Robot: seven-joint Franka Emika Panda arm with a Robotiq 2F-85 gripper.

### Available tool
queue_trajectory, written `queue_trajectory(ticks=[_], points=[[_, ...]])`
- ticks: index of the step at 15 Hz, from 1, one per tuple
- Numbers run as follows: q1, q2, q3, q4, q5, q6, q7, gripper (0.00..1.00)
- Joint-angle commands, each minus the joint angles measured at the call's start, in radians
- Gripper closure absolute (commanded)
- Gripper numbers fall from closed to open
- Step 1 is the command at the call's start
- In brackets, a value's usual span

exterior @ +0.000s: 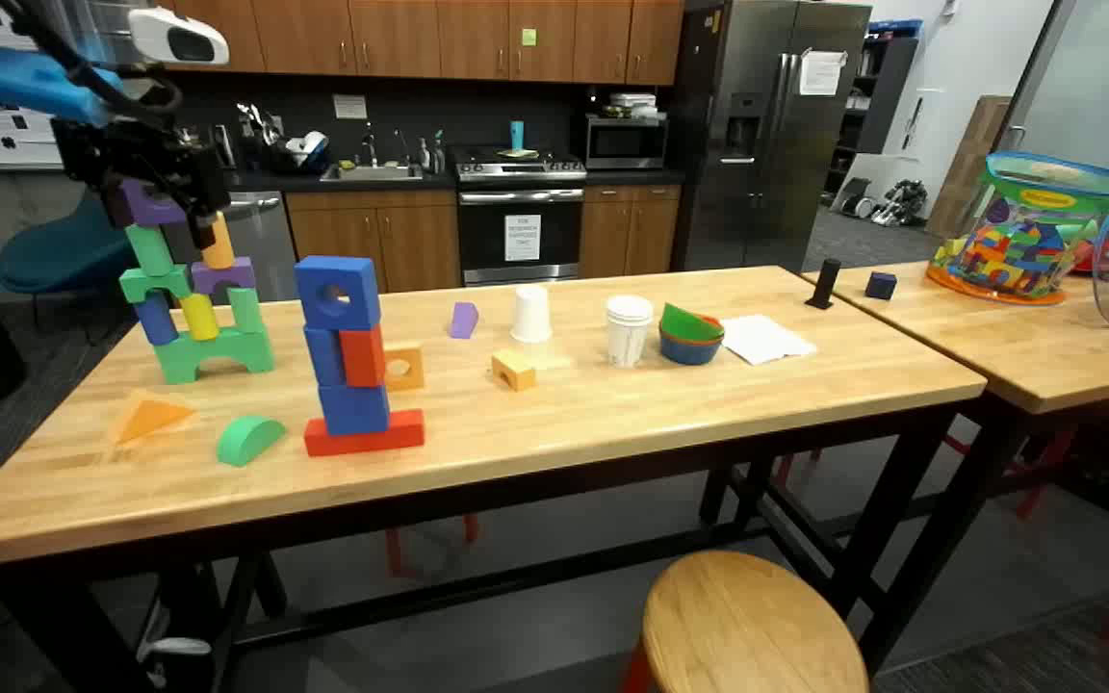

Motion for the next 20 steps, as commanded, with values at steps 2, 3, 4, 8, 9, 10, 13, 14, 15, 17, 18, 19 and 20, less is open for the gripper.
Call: queue_trajectory(ticks=[2, 3, 4, 8, 9, 10, 13, 14, 15, 17, 18, 19, 20], points=[[-0.022, 0.003, 0.018, 0.004, 0.007, -0.003, -0.006, 0.00], [-0.022, 0.003, 0.018, 0.004, 0.007, -0.003, -0.006, 0.00], [-0.022, 0.003, 0.018, 0.004, 0.007, -0.003, -0.006, 0.00], [-0.022, 0.003, 0.018, 0.004, 0.007, -0.003, -0.006, 0.00], [-0.022, 0.003, 0.018, 0.004, 0.007, -0.003, -0.006, 0.00], [-0.022, 0.003, 0.018, 0.004, 0.007, -0.003, -0.006, 0.00], [-0.022, 0.003, 0.018, 0.004, 0.007, -0.003, -0.006, 0.00], [-0.022, 0.003, 0.018, 0.004, 0.007, -0.003, -0.006, 0.00], [-0.022, 0.003, 0.018, 0.004, 0.007, -0.003, -0.006, 0.00], [-0.021, 0.002, 0.023, 0.005, 0.007, -0.005, -0.008, 0.00], [-0.019, -0.003, 0.025, 0.008, 0.009, -0.014, -0.016, 0.00], [-0.018, -0.010, 0.027, 0.009, 0.010, -0.016, -0.019, 0.00], [-0.017, -0.016, 0.032, 0.015, 0.009, -0.027, -0.015, 0.00]])
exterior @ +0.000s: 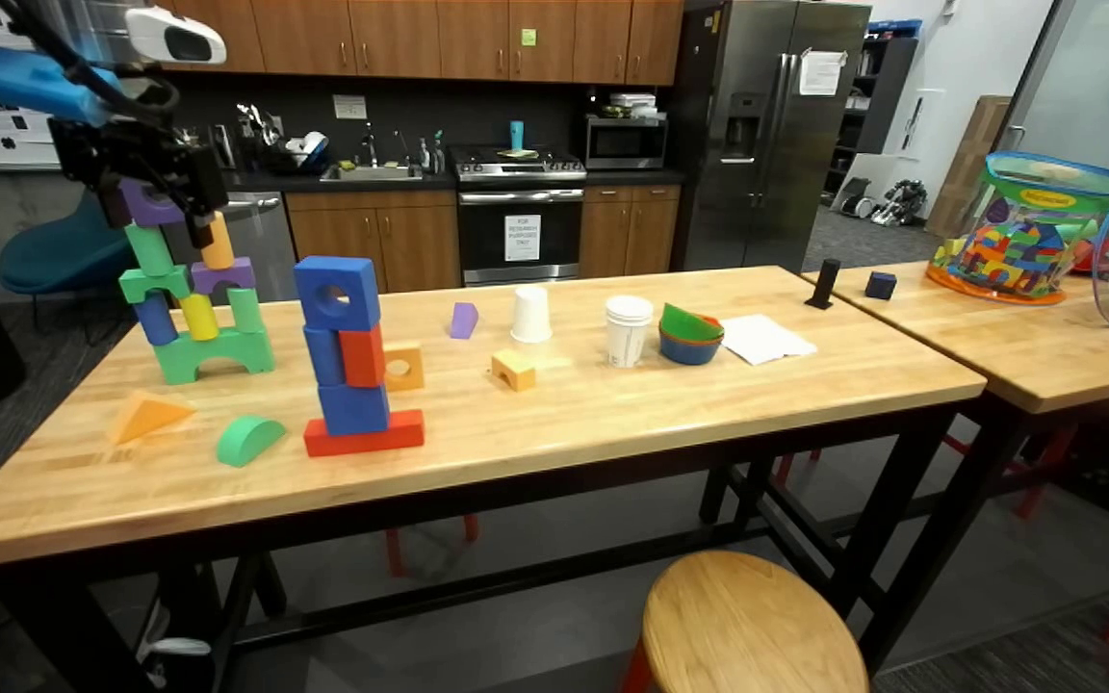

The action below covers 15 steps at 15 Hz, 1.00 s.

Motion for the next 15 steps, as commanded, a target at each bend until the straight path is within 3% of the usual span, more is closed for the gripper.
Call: queue_trajectory(ticks=[1, 11, 15], points=[[-0.011, -0.020, 0.025, 0.023, 0.007, -0.041, -0.011, 0.00], [-0.004, -0.125, 0.032, 0.182, 0.054, -0.185, -0.011, 0.00], [-0.009, -0.137, 0.035, 0.187, 0.038, -0.171, 0.000, 0.00]])
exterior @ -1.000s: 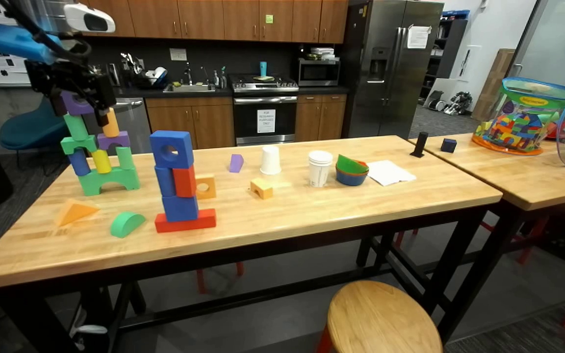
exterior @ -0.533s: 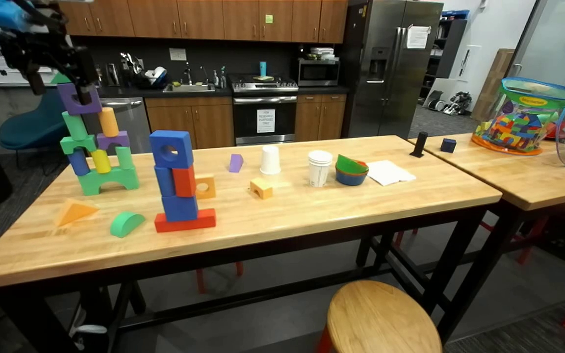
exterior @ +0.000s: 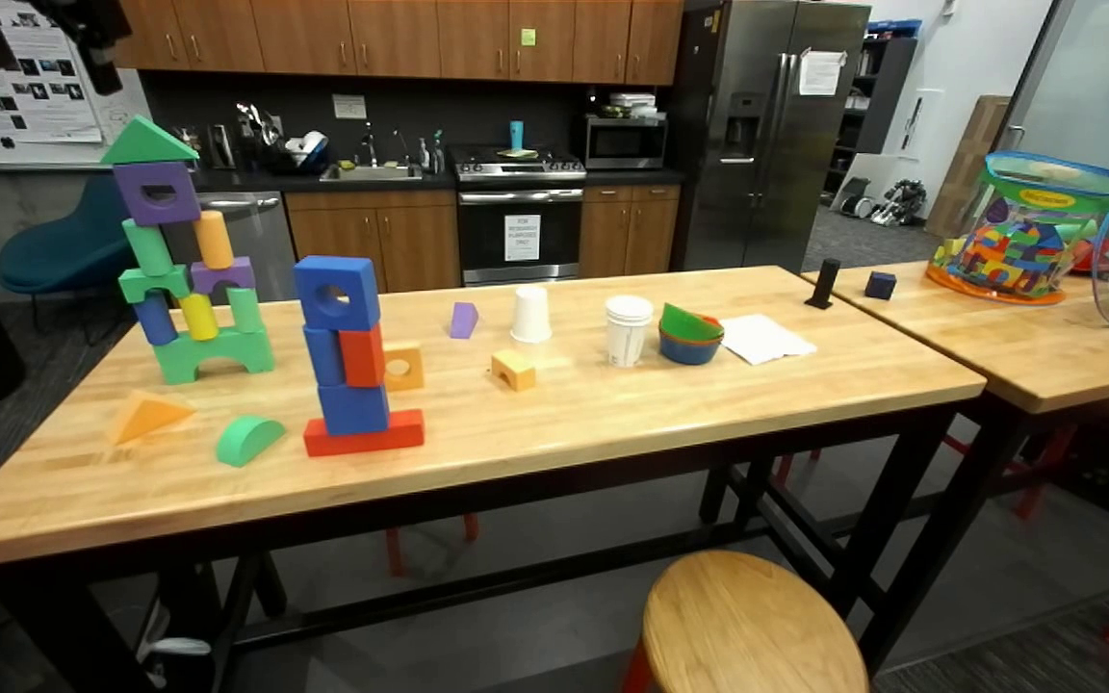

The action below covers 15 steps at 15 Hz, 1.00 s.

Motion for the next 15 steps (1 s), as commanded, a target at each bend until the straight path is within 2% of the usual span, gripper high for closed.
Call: queue_trajectory(ticks=[1, 10, 15], points=[[-0.009, -0.004, 0.003, 0.007, 0.003, -0.003, -0.003, 0.00], [-0.012, -0.009, 0.003, 0.003, 0.007, 0.005, 0.004, 0.00], [-0.015, 0.057, 0.003, 0.067, 0.072, 0.076, 0.110, 0.00]])
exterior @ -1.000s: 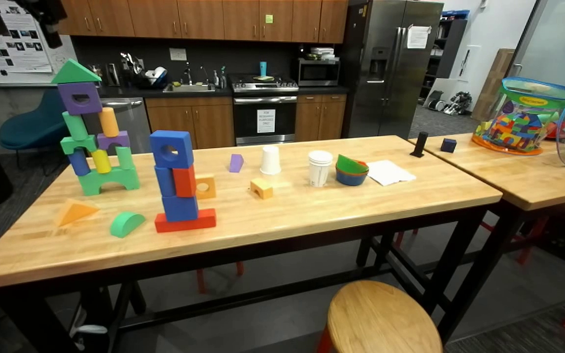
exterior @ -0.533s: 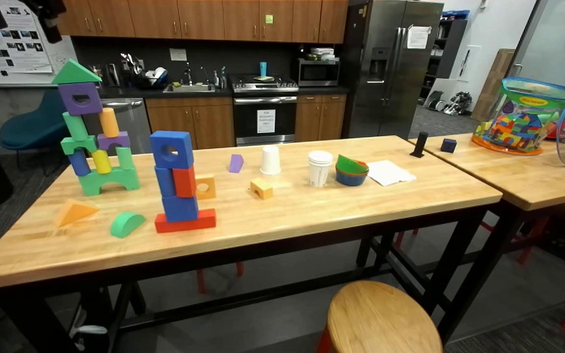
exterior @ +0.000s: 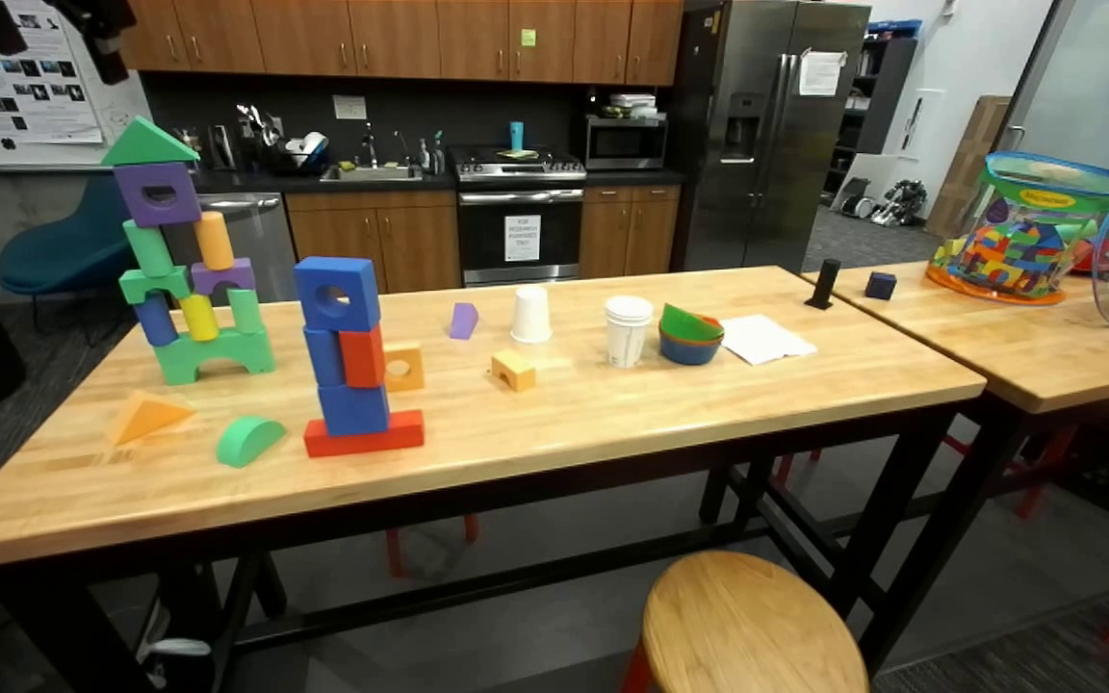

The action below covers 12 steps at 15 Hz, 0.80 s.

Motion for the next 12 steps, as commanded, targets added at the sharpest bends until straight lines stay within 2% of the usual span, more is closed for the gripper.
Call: queue_trajectory(ticks=[1, 7, 12], points=[[-0.009, 0.074, 0.003, 0.084, 0.071, 0.062, 0.093, 0.00], [-0.034, 0.202, -0.016, 0.265, 0.112, 0.157, 0.189, 0.00], [-0.066, 0.345, -0.049, 0.481, 0.116, 0.123, 0.246, 0.00]])
